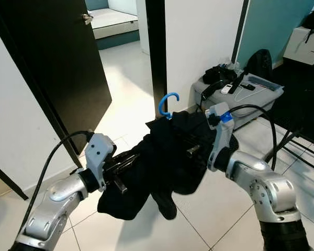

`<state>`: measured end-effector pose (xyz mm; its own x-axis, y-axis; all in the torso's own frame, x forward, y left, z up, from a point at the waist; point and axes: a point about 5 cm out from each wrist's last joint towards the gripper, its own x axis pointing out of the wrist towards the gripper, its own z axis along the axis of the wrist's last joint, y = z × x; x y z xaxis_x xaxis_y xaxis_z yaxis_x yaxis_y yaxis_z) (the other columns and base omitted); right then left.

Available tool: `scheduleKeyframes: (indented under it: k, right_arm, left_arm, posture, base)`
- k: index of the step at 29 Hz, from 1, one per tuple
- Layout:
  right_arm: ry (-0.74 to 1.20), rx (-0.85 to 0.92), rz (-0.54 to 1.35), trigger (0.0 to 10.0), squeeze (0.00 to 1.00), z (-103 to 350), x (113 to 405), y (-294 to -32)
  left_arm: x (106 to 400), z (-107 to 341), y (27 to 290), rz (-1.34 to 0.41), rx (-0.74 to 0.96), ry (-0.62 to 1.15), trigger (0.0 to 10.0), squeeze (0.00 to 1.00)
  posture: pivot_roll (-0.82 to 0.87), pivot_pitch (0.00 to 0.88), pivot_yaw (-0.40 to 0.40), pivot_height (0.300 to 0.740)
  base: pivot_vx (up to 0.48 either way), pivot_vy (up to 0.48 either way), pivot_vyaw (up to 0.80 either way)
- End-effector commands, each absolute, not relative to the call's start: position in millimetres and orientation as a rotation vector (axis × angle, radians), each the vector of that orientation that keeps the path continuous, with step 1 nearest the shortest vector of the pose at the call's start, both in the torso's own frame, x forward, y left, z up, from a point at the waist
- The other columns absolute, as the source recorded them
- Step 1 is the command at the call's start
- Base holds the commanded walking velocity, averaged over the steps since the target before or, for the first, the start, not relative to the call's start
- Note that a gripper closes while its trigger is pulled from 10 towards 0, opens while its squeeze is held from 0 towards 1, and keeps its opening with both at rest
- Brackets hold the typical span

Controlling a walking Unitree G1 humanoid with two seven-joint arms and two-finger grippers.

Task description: Hang hanger

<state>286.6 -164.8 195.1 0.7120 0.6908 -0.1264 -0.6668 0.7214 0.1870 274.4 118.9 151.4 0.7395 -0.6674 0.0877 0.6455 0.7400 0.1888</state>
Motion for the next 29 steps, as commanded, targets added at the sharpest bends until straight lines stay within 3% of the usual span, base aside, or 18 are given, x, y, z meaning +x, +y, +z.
scheduleKeyframes:
  k: [1, 6, 7, 9, 10, 11, 14, 15, 16, 17, 22, 24, 29]
  right_arm:
    - [0.205, 0.117, 0.801, 0.0, 0.0, 193.4, 282.8, -155.8]
    - [0.315, 0.003, 0.791, 0.0, 0.0, 172.4, 274.6, -162.9]
    - [0.399, -0.13, 0.748, 0.0, 0.0, 152.6, 272.8, -173.1]
    - [0.426, -0.169, 0.724, 0.2, 0.0, 145.5, 272.8, -176.6]
    - [0.438, -0.202, 0.701, 4.7, 0.0, 140.4, 273.5, -178.6]
    - [0.439, -0.204, 0.69, 10.0, 0.0, 138.0, 274.3, -178.2]
    - [0.437, -0.205, 0.683, 10.0, 0.0, 135.7, 274.9, -177.3]
    - [0.419, -0.177, 0.683, 10.0, 0.42, 135.8, 275.5, -175.7]
    - [0.419, -0.177, 0.683, 10.0, 0.42, 135.8, 275.5, -175.7]
    - [0.405, -0.145, 0.683, 10.0, 1.0, 136.7, 276.1, -175.1]
    - [0.364, -0.083, 0.663, 10.0, 1.0, 139.5, 278.6, -178.3]
    - [0.291, 0.03, 0.603, 10.0, 1.0, 145.6, 282.5, -190.9]
    - [0.264, 0.062, 0.583, 10.0, 1.0, 147.1, 283.4, -195.8]
  left_arm:
    - [278.0, 161.9, 120.8, -0.697, 0.144, -0.197, 10.0, 0.0]
    - [280.8, 165.1, 132.0, -0.639, 0.1, -0.206, 10.0, 0.0]
    - [283.9, 166.7, 139.3, -0.588, 0.051, -0.215, 10.0, 0.0]
    - [285.1, 168.4, 141.5, -0.57, 0.015, -0.224, 10.0, 0.0]
    - [285.7, 170.2, 142.3, -0.561, -0.018, -0.232, 10.0, 0.0]
    - [285.7, 171.4, 141.7, -0.561, -0.041, -0.238, 10.0, 0.0]
    - [284.9, 172.0, 139.3, -0.569, -0.063, -0.243, 10.0, 0.0]
    - [283.2, 171.7, 135.8, -0.583, -0.082, -0.248, 10.0, 0.0]
    - [283.2, 171.7, 135.8, -0.583, -0.082, -0.248, 10.0, 0.0]
    - [281.4, 171.1, 132.1, -0.596, -0.105, -0.251, 10.0, 0.0]
    - [278.2, 168.6, 126.6, -0.617, -0.13, -0.252, 10.0, 0.0]
    - [278.5, 164.2, 129.1, -0.597, -0.142, -0.245, 10.0, 0.0]
    - [279.1, 162.6, 130.9, -0.585, -0.145, -0.241, 10.0, 0.0]
  posture:
    - [-0.09, 0.0, 0.04, 0.74]
    - [-0.1, 0.0, 0.043, 0.74]
    - [-0.1, 0.0, 0.042, 0.74]
    - [-0.1, 0.0, 0.042, 0.74]
    - [-0.1, 0.0, 0.042, 0.74]
    - [-0.1, 0.0, 0.042, 0.74]
    - [-0.1, 0.0, 0.041, 0.74]
    - [-0.1, 0.0, 0.044, 0.74]
    - [-0.1, 0.0, 0.044, 0.74]
    - [-0.1, 0.0, 0.043, 0.74]
    - [-0.1, 0.0, 0.043, 0.74]
    - [-0.1, 0.0, 0.043, 0.74]
    - [-0.1, 0.0, 0.043, 0.74]
  base:
    - [0.0, 0.0, 0.0]
    - [0.0, 0.0, 0.0]
    - [0.0, 0.0, 0.0]
    - [0.0, 0.0, 0.0]
    - [0.0, 0.0, 0.0]
    - [0.0, 0.0, 0.0]
    - [0.0, 0.0, 0.0]
    - [0.0, 0.0, 0.0]
    - [0.0, 0.0, 0.0]
    - [0.0, 0.0, 0.0]
    - [0.0, 0.0, 0.0]
    - [0.0, 0.0, 0.0]
    - [0.0, 0.0, 0.0]
